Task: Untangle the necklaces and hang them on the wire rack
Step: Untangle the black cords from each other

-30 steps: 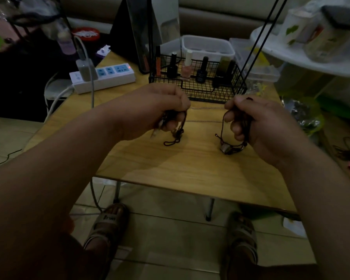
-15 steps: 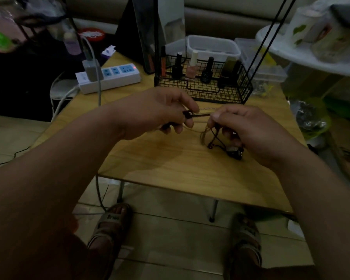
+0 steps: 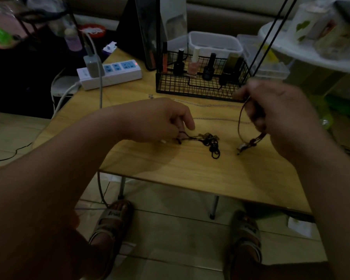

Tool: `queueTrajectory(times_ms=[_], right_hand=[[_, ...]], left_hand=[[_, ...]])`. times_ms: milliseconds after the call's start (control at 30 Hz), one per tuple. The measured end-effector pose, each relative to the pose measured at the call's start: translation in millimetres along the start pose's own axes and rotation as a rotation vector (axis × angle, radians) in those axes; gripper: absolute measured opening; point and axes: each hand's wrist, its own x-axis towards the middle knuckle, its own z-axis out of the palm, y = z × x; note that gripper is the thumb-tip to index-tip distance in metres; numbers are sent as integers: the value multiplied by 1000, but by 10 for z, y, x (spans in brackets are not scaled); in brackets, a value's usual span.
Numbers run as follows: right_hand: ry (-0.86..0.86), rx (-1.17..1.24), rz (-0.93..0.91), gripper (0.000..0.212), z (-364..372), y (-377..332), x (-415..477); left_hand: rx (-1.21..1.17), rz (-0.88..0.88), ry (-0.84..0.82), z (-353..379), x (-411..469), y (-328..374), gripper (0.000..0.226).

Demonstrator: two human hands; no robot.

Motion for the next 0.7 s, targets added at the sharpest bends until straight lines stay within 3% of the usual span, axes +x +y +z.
queueTrajectory(times_ms=[200, 300, 400, 500, 700], right_hand=[[-38, 466, -78, 39, -14, -221, -19], [-85, 547, -74, 41, 100, -253, 22], [-142, 618, -63, 43, 239, -265, 74], [-151, 632, -24, 46, 291, -247, 106], [-139, 531, 124, 53, 247, -111, 118]], left_hand=[[-111, 116, 329, 53, 34, 85, 27], [-398, 204, 248, 128, 52, 255, 33], [-457, 246, 141, 219, 121, 332, 31], [-474, 222, 170, 202, 132, 306, 12], [-799, 137, 239, 48, 97, 239, 14]])
